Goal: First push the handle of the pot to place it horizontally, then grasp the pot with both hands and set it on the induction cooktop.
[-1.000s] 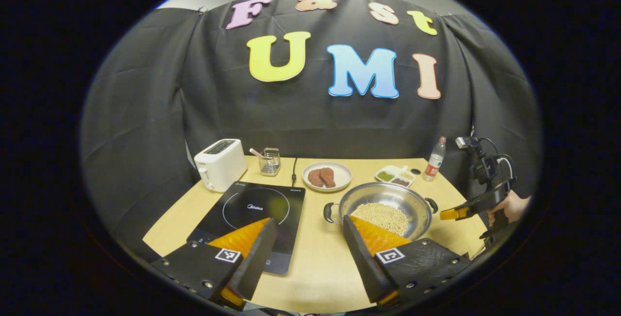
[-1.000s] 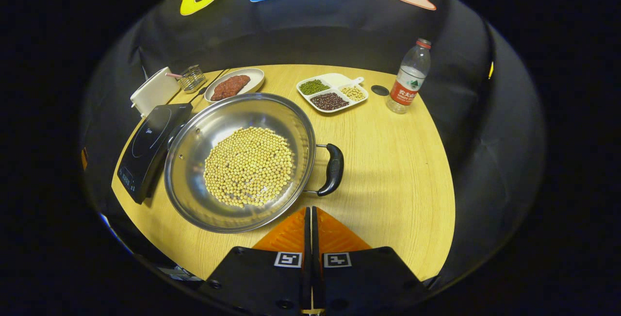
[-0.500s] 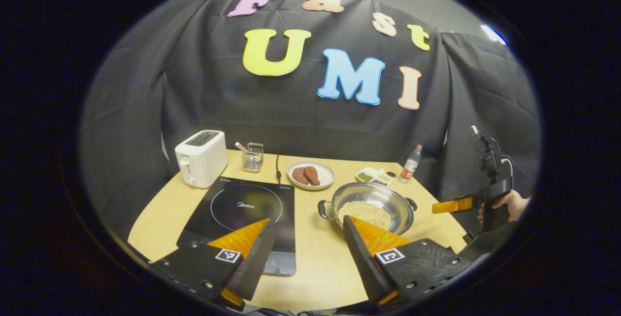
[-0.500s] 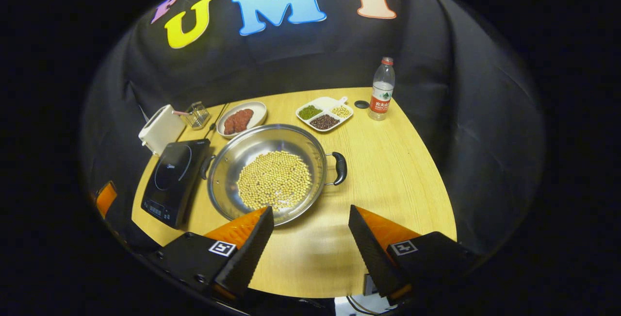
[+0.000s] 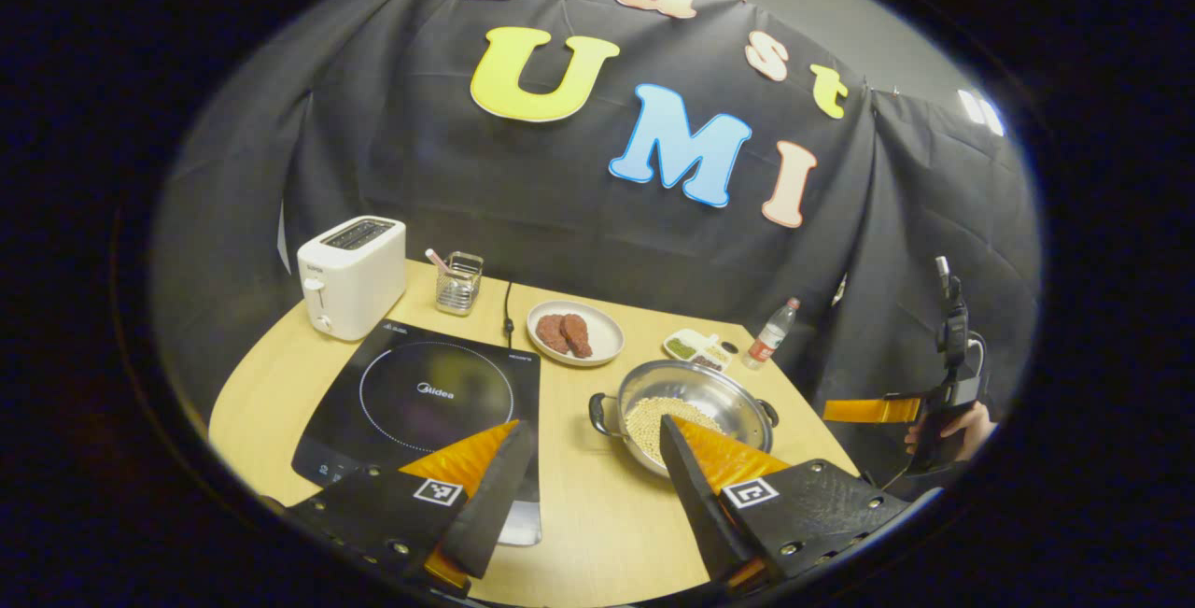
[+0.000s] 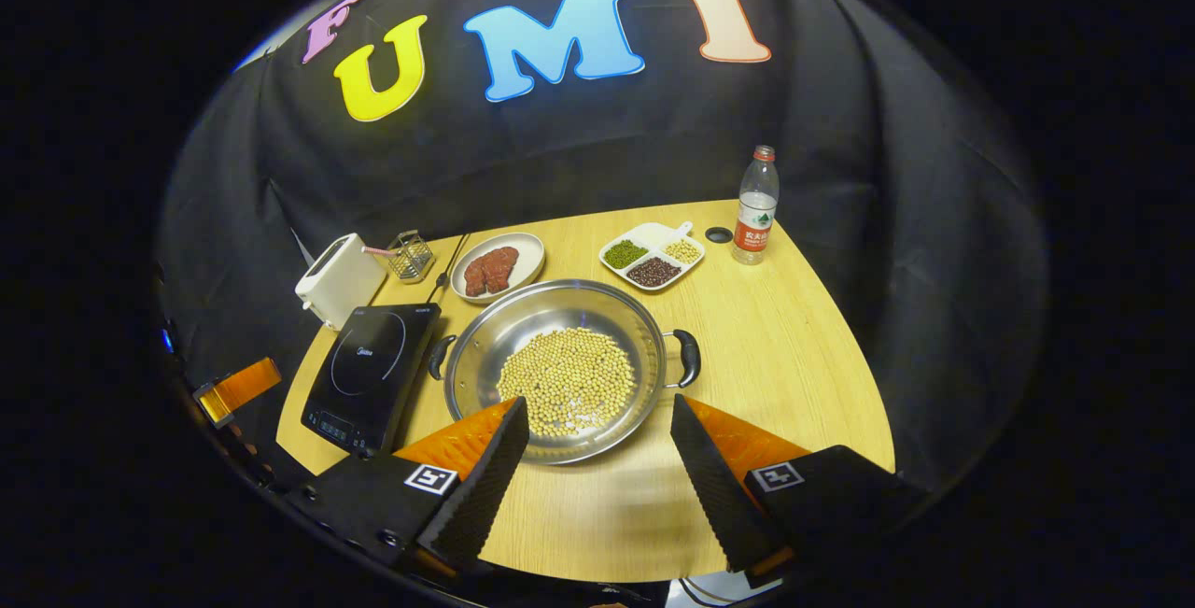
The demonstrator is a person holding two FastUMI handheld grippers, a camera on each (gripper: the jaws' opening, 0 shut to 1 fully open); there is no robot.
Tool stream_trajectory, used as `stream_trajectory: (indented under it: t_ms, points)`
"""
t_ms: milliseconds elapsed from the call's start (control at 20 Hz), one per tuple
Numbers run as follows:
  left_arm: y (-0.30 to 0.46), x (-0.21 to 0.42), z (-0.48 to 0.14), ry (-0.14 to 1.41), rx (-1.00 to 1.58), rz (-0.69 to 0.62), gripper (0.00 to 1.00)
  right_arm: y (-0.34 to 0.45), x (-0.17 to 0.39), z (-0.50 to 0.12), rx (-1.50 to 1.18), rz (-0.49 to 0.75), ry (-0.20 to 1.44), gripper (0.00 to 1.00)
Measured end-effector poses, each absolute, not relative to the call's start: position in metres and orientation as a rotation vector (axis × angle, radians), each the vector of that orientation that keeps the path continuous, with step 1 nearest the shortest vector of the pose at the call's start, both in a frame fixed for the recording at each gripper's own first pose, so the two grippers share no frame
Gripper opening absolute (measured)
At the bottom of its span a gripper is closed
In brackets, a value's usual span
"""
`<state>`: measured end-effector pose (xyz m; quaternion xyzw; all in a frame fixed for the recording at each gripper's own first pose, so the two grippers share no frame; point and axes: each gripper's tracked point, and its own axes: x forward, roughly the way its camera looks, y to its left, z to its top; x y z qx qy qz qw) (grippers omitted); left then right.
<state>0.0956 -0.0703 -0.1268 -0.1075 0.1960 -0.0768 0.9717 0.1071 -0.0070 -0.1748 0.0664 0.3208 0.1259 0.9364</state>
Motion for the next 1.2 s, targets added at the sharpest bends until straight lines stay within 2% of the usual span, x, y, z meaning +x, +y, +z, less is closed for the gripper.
stream_trajectory:
  t_ms: [100, 150, 300, 400, 450, 750, 1200]
  points:
    - [-0.07, 0.109, -0.136, 0.422, -0.213, -0.123, 0.85, -0.008, 0.121, -0.186, 0.12, 0.272, 0.673, 0.98]
    - [-0.071, 0.118, -0.139, 0.434, -0.229, -0.109, 0.88, -0.014, 0.128, -0.191, 0.112, 0.269, 0.684, 0.98]
    - [-0.08, 0.145, -0.155, 0.483, -0.255, -0.089, 0.85, -0.028, 0.154, -0.199, 0.124, 0.254, 0.708, 0.98]
    - [-0.089, 0.163, -0.174, 0.531, -0.252, -0.091, 0.88, -0.039, 0.173, -0.207, 0.133, 0.254, 0.721, 0.98]
    - [-0.095, 0.171, -0.183, 0.554, -0.258, -0.097, 0.82, -0.046, 0.182, -0.214, 0.132, 0.247, 0.733, 0.98]
    - [-0.135, 0.227, -0.234, 0.663, -0.254, -0.114, 0.85, -0.057, 0.226, -0.256, 0.162, 0.227, 0.793, 0.98]
    - [-0.164, 0.272, -0.292, 0.764, -0.2, -0.116, 0.86, -0.058, 0.242, -0.306, 0.135, 0.252, 0.908, 0.98]
